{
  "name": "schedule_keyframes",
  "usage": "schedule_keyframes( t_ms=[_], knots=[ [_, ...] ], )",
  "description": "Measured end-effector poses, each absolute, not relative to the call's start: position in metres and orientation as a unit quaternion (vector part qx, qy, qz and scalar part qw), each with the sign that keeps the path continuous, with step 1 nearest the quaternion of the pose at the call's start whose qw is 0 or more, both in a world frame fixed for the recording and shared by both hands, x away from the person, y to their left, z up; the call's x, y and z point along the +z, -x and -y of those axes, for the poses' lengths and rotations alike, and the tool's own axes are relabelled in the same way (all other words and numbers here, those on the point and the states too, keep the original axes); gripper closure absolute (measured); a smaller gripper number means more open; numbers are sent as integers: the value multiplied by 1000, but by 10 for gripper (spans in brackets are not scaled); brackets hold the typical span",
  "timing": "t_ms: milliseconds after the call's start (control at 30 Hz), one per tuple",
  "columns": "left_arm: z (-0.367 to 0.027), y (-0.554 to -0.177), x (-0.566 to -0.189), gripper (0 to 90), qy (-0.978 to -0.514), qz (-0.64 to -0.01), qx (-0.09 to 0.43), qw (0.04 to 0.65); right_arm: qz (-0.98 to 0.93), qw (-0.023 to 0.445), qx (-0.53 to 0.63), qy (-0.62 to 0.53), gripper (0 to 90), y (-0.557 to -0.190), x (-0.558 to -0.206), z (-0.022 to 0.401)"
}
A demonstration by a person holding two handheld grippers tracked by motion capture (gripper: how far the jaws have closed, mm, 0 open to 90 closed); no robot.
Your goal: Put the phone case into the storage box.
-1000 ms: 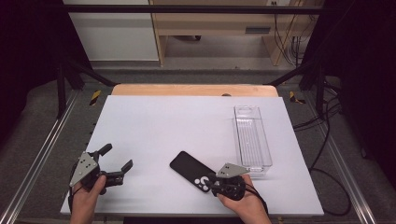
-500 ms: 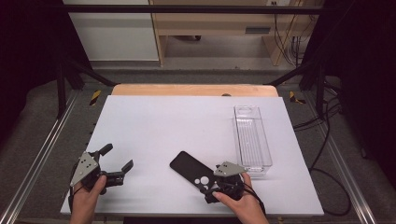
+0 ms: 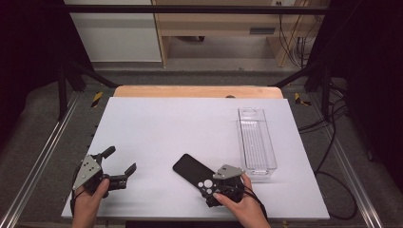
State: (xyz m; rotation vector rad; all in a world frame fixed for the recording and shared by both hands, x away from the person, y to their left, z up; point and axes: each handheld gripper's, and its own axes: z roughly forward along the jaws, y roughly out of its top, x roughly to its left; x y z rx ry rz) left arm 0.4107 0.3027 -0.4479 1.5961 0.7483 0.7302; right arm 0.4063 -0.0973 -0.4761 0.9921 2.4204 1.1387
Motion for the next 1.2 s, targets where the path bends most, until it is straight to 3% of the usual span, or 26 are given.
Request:
schedule_keyframes(
  t_ms=[533, 1200],
  knots=[
    [-301, -411, -448, 15, -684, -316, 314, 577, -845, 126, 381, -353, 67, -417, -486, 90],
    [-299, -411, -448, 15, -687, -314, 314, 575, -851, 144, 370, -345, 87, -417, -491, 86]
  ],
)
